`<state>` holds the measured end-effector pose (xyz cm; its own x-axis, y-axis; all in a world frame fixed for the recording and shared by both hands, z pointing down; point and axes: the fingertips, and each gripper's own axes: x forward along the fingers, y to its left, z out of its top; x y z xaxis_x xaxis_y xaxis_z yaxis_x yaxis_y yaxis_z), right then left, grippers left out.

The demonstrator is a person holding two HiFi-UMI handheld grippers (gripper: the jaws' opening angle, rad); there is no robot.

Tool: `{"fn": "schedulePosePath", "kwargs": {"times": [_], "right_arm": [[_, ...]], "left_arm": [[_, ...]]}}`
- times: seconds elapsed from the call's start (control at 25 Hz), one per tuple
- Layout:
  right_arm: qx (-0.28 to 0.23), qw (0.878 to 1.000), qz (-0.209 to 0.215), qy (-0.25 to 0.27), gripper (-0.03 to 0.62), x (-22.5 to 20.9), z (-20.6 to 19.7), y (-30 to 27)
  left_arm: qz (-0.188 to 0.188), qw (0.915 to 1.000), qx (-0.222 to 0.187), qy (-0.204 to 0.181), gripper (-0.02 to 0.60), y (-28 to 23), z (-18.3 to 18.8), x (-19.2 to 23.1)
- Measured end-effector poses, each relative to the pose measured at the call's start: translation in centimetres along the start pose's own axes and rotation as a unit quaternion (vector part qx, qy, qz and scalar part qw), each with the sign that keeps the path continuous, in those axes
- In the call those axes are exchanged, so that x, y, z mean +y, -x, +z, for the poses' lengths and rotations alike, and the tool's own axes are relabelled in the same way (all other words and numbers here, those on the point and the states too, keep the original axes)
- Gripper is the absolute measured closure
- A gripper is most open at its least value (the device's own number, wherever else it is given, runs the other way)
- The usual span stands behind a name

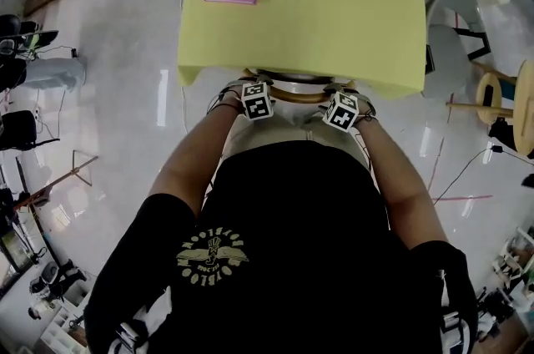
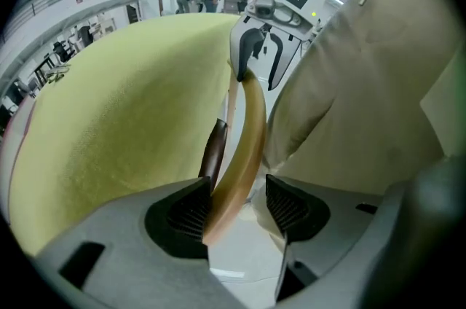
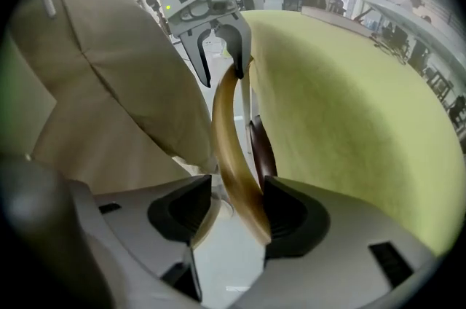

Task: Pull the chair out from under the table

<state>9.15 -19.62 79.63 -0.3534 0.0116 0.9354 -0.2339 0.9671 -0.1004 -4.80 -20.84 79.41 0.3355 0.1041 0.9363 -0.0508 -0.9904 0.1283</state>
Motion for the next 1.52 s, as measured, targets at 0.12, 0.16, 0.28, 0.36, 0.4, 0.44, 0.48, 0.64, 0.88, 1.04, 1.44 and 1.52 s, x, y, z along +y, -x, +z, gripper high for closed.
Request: {"fn": "schedulePosePath", "kwargs": {"times": [0.12,0.16,0.28,0.36,0.4,0.44,0.48,0.64,0.88,1.04,1.44,1.52], "right_arm": [[0.010,1.000,0.017,-0.004,0.398,-0.4,-0.3,-0.8],[0.014,1.000,0.023,-0.003,0.398,-0.4,-0.4,-1.1],[0.028,0.999,0.027,0.014,0.382,-0.6,-0.3,-1.6],[0.038,0.999,0.028,0.025,0.379,-0.8,-0.4,-1.8],[0.041,0.998,0.030,0.028,0.379,-0.9,-0.5,-1.8],[0.041,0.998,0.032,0.029,0.379,-0.9,-0.5,-1.8],[0.038,0.998,0.032,0.031,0.379,-0.9,-0.4,-1.8],[0.029,0.998,0.036,0.040,0.379,-0.7,-0.2,-1.8],[0.032,0.998,0.043,0.045,0.379,-1.1,-0.2,-2.0],[0.023,0.998,0.035,0.049,0.379,-0.9,-0.1,-1.7],[-0.001,0.997,0.014,0.071,0.380,-0.6,-0.3,-1.6],[0.000,0.997,0.016,0.072,0.381,-0.6,-0.3,-1.6]], "left_arm": [[-0.006,0.9999,0.003,0.009,0.368,-0.7,0.2,0.4],[-0.009,0.9999,0.003,0.014,0.368,-0.8,0.3,0.4],[-0.018,0.9996,0.011,0.018,0.368,-1.0,0.3,0.5],[-0.019,0.9996,0.022,0.005,0.368,-1.3,0.4,0.4],[-0.018,0.9995,0.025,0.000,0.368,-1.4,0.4,0.5],[-0.015,0.9995,0.027,-0.003,0.368,-1.5,0.4,0.6],[-0.012,0.9995,0.029,-0.005,0.368,-1.5,0.4,0.7],[-0.018,0.9984,0.050,-0.021,0.367,-2.0,-0.1,0.6],[-0.025,0.9909,0.114,-0.068,0.362,-3.7,-1.2,1.1],[-0.026,0.9896,0.123,-0.070,0.362,-3.6,-1.3,1.0],[0.018,0.9915,0.125,-0.031,0.362,-3.7,-0.4,0.3],[0.027,0.9913,0.125,-0.029,0.362,-3.8,-0.4,0.4]]}}
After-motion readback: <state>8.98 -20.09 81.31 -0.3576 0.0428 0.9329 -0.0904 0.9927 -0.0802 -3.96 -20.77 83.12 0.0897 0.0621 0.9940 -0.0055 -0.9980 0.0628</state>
